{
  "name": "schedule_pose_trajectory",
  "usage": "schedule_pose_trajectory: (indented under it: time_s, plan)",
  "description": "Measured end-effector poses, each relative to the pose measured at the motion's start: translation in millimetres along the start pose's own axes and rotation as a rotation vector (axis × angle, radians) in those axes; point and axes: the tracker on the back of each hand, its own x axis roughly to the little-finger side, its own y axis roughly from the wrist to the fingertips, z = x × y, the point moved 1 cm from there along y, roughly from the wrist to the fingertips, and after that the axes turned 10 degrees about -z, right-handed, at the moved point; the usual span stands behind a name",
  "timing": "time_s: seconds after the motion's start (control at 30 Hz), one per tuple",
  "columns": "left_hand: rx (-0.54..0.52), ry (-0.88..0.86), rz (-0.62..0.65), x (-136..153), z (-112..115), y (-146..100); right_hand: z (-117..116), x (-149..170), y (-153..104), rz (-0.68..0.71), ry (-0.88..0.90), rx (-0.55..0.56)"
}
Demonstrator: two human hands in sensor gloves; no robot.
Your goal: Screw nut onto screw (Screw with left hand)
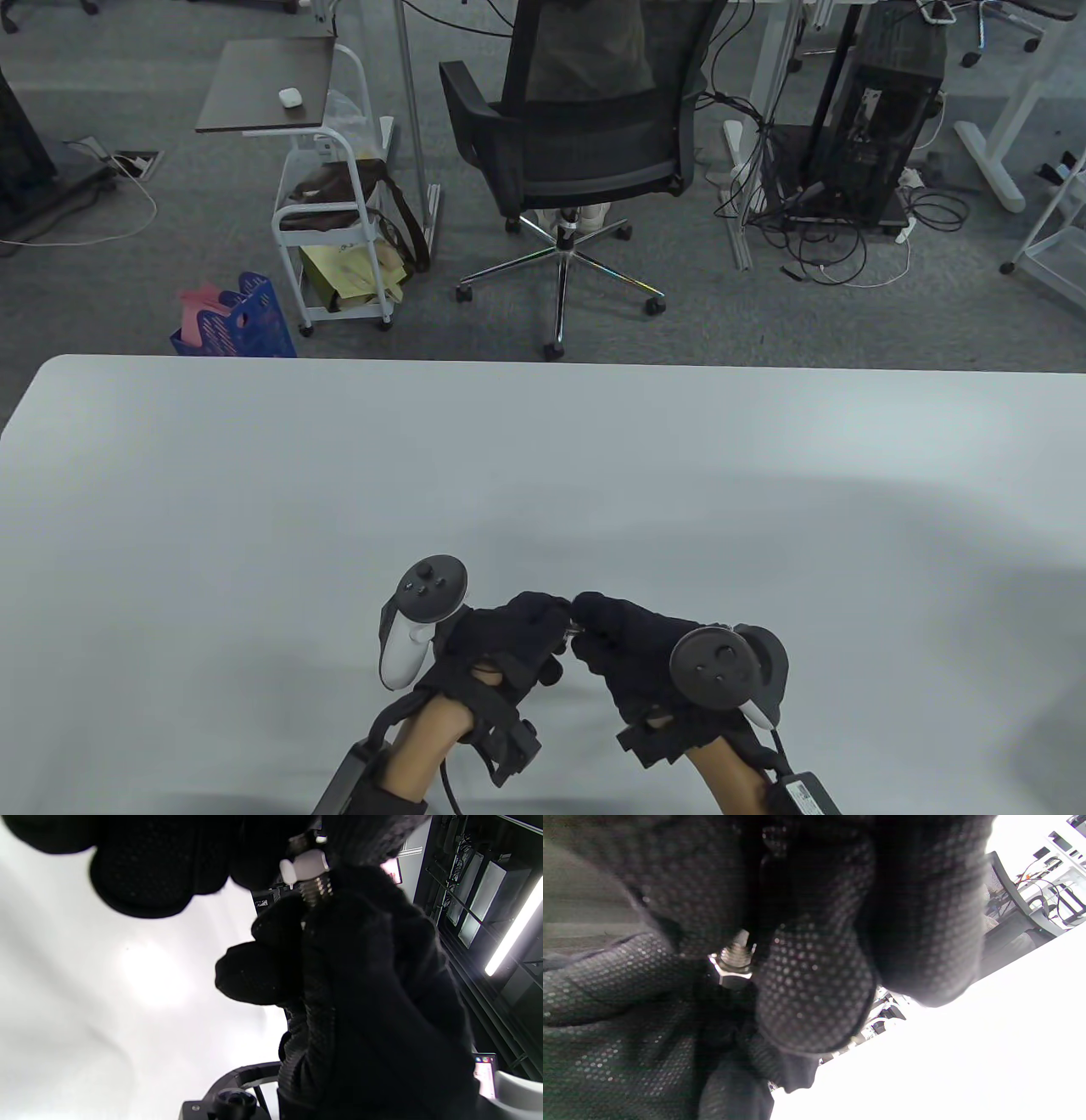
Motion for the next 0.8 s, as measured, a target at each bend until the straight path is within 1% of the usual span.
schedule_pose_trajectory:
  time_s: [0.13, 0.23, 0.3, 0.33, 0.4, 0.47, 0.5, 0.57, 0.6, 0.63, 0.73, 0.8]
  plan:
    - [0.065, 0.015, 0.005, -3, 3, 0, 0, 0, 0, 0.003, -0.007, -0.006]
    - [0.040, -0.009, 0.011, -1, 2, -1, 1, 0, 0, -0.004, 0.011, -0.004]
    - [-0.009, 0.011, 0.001, -1, 0, -1, 1, 0, 0, -0.008, 0.021, -0.006]
    - [-0.011, 0.012, 0.005, -1, 0, 0, 0, 0, 0, -0.007, 0.014, -0.008]
    - [0.051, 0.020, 0.009, -3, 2, 1, -1, 2, 1, -0.016, 0.017, -0.019]
    - [0.088, 0.003, 0.021, -2, 2, 1, -1, 4, 1, -0.032, 0.040, -0.021]
    - [0.087, -0.012, 0.022, -1, 2, 2, 0, 4, 1, -0.036, 0.045, -0.018]
    - [0.035, -0.050, 0.016, 2, 0, 2, 0, 8, 2, -0.046, 0.056, -0.023]
    - [-0.013, -0.030, 0.011, 2, -1, 3, -1, 10, 2, -0.056, 0.069, -0.026]
    - [-0.029, 0.001, 0.004, 2, -2, 4, -1, 11, 3, -0.063, 0.073, -0.025]
    - [0.044, 0.040, 0.008, 0, 1, 5, -1, 16, 3, -0.082, 0.074, -0.034]
    - [0.088, -0.008, 0.009, 3, 3, 6, 2, 18, 4, -0.101, 0.110, -0.022]
